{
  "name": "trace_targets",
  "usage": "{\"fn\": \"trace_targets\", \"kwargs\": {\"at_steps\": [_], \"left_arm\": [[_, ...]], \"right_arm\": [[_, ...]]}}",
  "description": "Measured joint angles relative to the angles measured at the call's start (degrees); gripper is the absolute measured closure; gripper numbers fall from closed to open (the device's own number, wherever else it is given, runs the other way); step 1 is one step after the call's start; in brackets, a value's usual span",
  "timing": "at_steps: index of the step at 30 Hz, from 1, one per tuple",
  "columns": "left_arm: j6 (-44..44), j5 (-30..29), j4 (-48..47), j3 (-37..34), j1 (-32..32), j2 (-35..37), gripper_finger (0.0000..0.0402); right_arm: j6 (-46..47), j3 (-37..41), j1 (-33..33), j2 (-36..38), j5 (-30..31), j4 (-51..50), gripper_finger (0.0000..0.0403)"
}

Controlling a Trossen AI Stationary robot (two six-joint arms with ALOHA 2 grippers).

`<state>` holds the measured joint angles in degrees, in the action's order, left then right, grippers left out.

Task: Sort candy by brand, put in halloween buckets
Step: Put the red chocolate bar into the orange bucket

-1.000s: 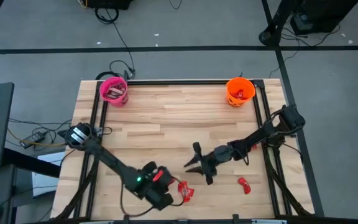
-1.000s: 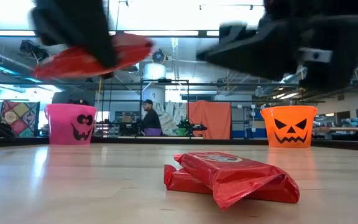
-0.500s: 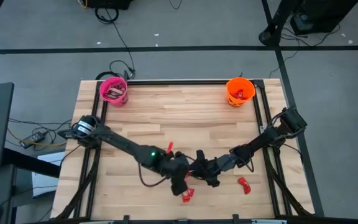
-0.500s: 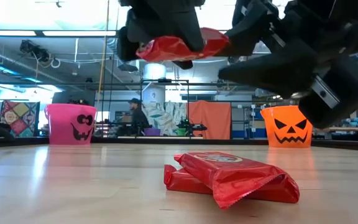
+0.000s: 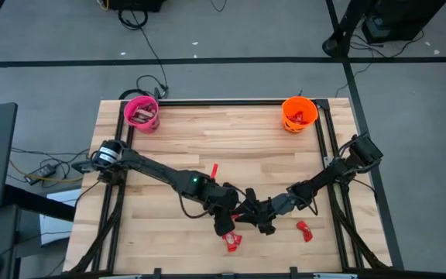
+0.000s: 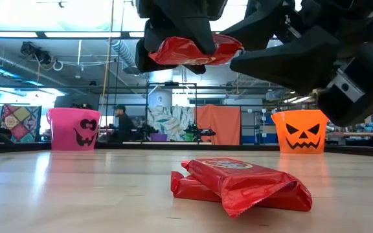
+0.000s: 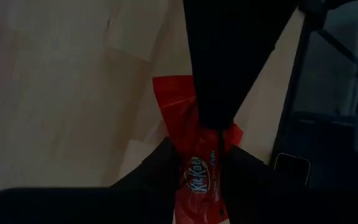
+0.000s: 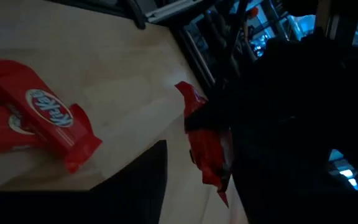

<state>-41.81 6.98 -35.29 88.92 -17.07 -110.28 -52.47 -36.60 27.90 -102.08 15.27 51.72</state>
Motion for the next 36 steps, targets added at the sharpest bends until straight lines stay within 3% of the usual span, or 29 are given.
{"fn": "trace_targets", "kwargs": {"at_steps": [12, 20, 25, 30, 36], "left_arm": [[0.88, 5.80, 6.02, -0.07, 1.80, -0.02, 0.0288], [3.29, 6.52, 6.85, 0.00, 4.51, 0.09, 0.0192], [5.85, 7.13, 4.69, 0.00, 6.21, 0.77, 0.0145], [13.01, -2.46, -4.90, 0.00, 6.76, 5.03, 0.0136], [22.44, -8.76, -9.47, -1.23, 6.70, 10.04, 0.0143]], "right_arm": [[-0.04, -0.02, -0.22, 0.11, 1.44, 0.57, 0.0291], [3.51, -0.02, -0.49, -0.04, 2.04, -0.09, 0.0336], [8.65, 0.00, -1.72, -0.04, 7.57, 0.11, 0.0346], [15.27, 0.48, -4.68, 0.40, 20.16, -1.32, 0.0341], [24.26, 6.42, -9.93, 5.59, 25.90, -3.20, 0.0341]]}}
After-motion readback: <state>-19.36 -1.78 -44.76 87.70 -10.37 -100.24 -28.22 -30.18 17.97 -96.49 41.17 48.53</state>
